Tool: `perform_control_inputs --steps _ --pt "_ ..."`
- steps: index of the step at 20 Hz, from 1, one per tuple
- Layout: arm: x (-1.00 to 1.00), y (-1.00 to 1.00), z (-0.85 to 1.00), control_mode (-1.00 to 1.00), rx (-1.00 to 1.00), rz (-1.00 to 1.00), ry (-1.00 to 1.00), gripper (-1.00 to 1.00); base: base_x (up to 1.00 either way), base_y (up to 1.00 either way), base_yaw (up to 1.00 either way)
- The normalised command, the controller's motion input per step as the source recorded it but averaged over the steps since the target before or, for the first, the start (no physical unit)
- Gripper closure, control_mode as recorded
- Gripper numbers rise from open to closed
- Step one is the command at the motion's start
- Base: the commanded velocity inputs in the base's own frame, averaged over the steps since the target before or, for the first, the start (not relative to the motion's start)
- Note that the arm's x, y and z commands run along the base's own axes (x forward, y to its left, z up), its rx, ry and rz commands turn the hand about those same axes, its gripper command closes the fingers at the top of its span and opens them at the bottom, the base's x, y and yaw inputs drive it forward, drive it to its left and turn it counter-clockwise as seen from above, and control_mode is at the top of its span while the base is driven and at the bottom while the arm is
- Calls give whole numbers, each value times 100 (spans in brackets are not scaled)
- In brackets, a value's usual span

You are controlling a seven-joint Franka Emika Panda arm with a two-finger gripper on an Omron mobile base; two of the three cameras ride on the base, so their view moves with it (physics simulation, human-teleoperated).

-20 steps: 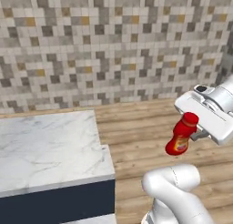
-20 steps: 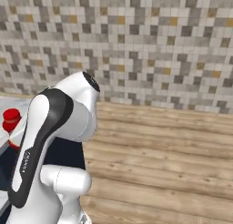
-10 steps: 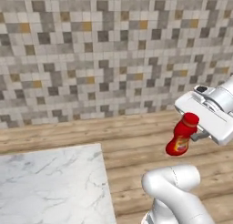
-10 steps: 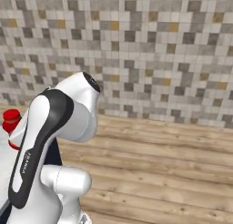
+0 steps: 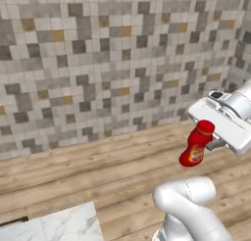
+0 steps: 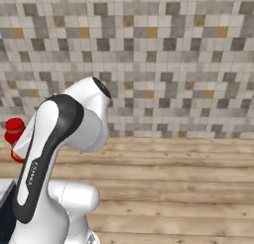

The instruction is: Place the mustard and ketchup from the counter to the top shelf of the fridge. If the existing items in the fridge are on the top shelf, move them to other shelves.

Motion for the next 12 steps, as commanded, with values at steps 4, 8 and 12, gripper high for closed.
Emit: perform_control_inputs --steps 4,8,12 --pt "0 0 0 100 0 0 0 100 0 9 -97" --pt "0 0 0 100 0 0 0 100 0 8 -100" --pt "0 0 0 100 0 0 0 100 0 12 -99"
